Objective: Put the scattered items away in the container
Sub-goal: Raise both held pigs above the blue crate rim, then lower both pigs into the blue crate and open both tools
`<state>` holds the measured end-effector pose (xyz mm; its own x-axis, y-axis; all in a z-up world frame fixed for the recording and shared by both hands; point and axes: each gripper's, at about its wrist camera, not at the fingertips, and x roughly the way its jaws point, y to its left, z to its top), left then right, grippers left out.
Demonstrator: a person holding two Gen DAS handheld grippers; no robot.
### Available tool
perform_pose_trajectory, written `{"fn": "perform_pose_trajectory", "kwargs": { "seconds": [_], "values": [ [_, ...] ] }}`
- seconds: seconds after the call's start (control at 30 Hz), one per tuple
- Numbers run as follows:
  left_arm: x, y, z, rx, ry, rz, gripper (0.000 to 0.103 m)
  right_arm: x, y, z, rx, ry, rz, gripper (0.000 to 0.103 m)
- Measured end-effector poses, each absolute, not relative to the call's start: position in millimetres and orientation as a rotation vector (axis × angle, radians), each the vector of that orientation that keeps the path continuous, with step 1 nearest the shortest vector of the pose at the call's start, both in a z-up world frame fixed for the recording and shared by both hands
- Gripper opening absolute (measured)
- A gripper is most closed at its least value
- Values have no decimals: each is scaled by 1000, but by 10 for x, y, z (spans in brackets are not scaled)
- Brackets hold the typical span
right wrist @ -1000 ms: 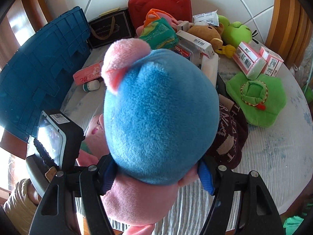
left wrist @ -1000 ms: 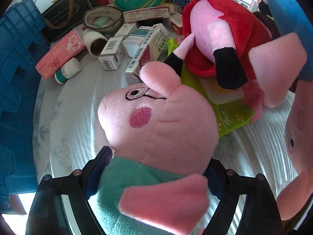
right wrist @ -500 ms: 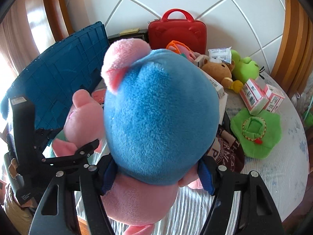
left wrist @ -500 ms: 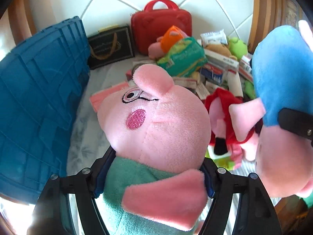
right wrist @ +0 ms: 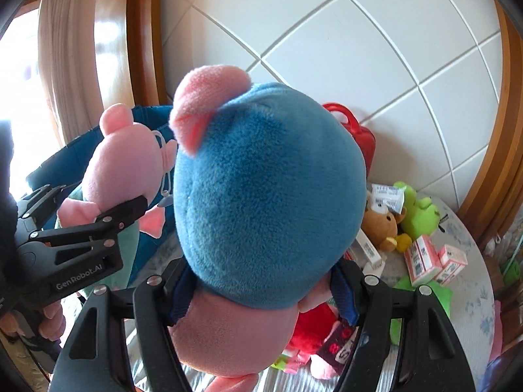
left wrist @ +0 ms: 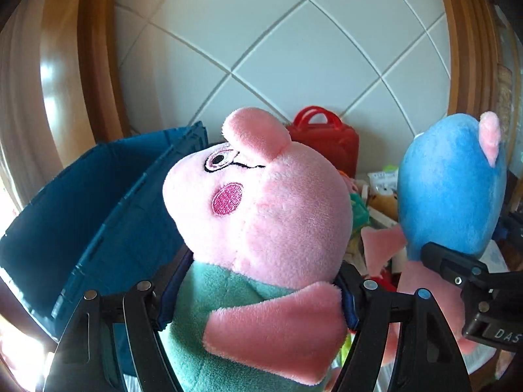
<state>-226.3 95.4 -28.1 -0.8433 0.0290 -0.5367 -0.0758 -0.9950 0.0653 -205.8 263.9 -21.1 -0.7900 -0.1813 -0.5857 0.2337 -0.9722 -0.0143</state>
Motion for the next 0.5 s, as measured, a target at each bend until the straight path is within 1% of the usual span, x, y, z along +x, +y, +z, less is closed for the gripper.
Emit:
{"fn": "perform_pose_trajectory", "kwargs": {
  "seconds": [0.13,0.27,0.37,0.5],
  "values": [
    [-2315,550,138,-745,98,3047,75,-2203,2214,146,762,157,-2778,70],
    [-2418,-79,404,-692,86,3121,75,-2424,1596,468,625,138,-2754,70],
    [-2494,-660,519,-691,92,3171,75,-2614,1032,651,556,123,-2714,70],
    [-2613,-1452,535,-746,91,3234,75,-2899,233,723,542,131,-2651,70]
  ]
}}
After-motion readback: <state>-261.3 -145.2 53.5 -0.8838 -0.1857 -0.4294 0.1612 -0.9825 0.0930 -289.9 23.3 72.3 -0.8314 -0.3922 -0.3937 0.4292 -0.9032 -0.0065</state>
